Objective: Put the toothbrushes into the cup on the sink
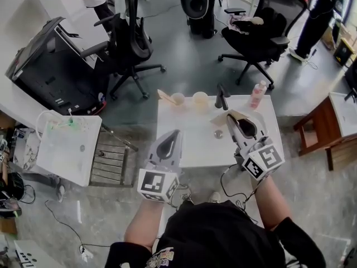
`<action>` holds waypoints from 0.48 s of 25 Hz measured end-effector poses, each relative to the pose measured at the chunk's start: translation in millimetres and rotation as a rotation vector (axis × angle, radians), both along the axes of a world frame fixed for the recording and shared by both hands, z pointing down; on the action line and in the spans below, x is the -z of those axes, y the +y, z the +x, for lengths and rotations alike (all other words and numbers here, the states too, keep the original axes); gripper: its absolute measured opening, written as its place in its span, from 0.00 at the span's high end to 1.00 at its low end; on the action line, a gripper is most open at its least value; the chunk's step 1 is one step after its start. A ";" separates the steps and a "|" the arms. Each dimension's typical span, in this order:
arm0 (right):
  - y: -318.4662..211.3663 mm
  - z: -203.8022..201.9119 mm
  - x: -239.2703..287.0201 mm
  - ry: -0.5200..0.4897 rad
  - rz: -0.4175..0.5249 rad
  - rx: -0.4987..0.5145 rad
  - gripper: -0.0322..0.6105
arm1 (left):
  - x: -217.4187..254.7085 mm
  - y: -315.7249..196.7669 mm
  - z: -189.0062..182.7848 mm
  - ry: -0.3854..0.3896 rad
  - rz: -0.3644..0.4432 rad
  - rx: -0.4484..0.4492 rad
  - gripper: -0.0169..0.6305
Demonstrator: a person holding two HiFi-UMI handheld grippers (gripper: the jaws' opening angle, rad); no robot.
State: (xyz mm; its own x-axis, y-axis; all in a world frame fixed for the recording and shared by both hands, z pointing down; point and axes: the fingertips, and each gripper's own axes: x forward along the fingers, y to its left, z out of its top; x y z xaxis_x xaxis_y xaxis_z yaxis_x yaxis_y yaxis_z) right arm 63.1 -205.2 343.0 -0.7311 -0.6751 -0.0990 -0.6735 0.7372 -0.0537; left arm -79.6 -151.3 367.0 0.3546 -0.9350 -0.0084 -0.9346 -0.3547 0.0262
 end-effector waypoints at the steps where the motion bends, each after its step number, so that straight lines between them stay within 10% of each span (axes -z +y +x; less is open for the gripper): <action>1: -2.7 -2.0 0.2 0.001 0.001 -0.001 0.84 | -0.7 -0.4 -1.9 0.000 -0.002 -0.001 0.97; 12: -44.4 -32.7 -10.1 0.018 -0.014 -0.013 0.84 | 1.7 -10.5 -30.1 0.018 -0.009 -0.003 0.97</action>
